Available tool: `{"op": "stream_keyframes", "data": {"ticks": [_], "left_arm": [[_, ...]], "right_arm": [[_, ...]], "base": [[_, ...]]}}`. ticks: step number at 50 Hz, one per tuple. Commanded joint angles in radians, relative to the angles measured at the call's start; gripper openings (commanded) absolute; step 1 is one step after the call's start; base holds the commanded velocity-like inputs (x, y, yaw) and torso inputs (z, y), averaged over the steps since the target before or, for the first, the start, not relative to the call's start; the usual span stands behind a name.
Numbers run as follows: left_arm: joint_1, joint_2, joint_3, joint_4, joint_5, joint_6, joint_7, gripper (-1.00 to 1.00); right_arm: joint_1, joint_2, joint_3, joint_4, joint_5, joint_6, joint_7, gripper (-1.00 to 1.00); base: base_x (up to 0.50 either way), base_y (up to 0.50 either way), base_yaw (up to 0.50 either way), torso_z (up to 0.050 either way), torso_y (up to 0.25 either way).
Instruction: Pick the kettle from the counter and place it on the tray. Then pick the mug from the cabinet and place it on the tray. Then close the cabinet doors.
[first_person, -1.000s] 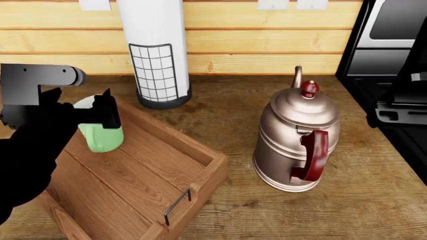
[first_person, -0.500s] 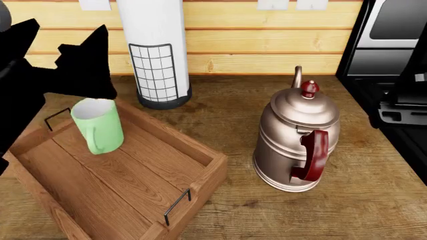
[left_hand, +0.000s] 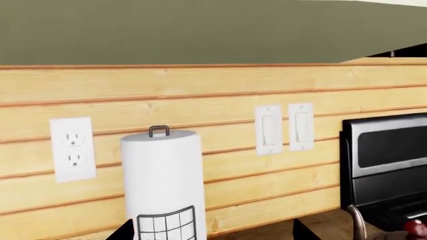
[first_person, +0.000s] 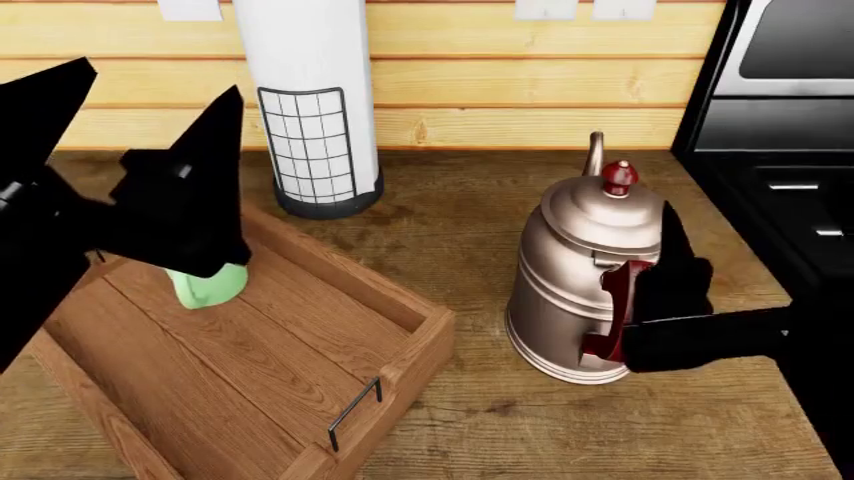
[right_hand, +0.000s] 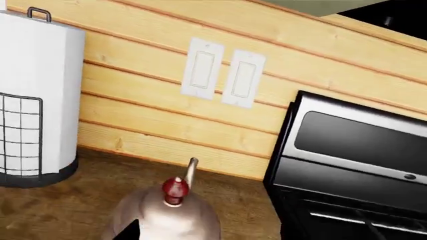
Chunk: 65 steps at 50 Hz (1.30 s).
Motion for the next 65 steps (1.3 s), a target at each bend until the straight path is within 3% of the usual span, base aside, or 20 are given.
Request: {"op": "stream_keyframes", "data": {"ticks": [1,11,21,30,42,65], "left_arm": [[0.040,-0.006,-0.039,0.012,0.007,-0.005,0.016,1.00],[0.080,-0.009,-0.080,0.015,0.038,-0.010,0.048,1.00],[0.072,-0.028,-0.078,0.008,0.024,0.002,0.036,1.00],[0.092,-0.031,-0.095,0.014,0.035,0.001,0.050,1.00],[0.105,-0.038,-0.107,0.017,0.039,0.006,0.057,1.00],[0.126,-0.043,-0.120,0.018,0.059,0.009,0.077,1.00]], "right_arm": [[-0.638,-0.079,1.317,0.000,0.460,0.291,0.091,1.00],[-0.500,-0.002,1.252,0.000,0.561,0.250,0.091,1.00],[-0.449,0.006,1.203,0.000,0.575,0.232,0.091,1.00],[-0.637,-0.118,1.289,0.000,0.522,0.314,0.091,1.00],[-0.767,-0.337,1.237,0.000,0.374,0.421,0.091,1.00],[-0.774,-0.467,1.079,0.000,0.224,0.442,0.091,1.00]], "base": [[0.00,0.00,0.00,0.000,0.000],[0.00,0.00,0.00,0.000,0.000],[0.00,0.00,0.00,0.000,0.000],[0.00,0.00,0.00,0.000,0.000],[0.00,0.00,0.00,0.000,0.000],[0.00,0.00,0.00,0.000,0.000]]}}
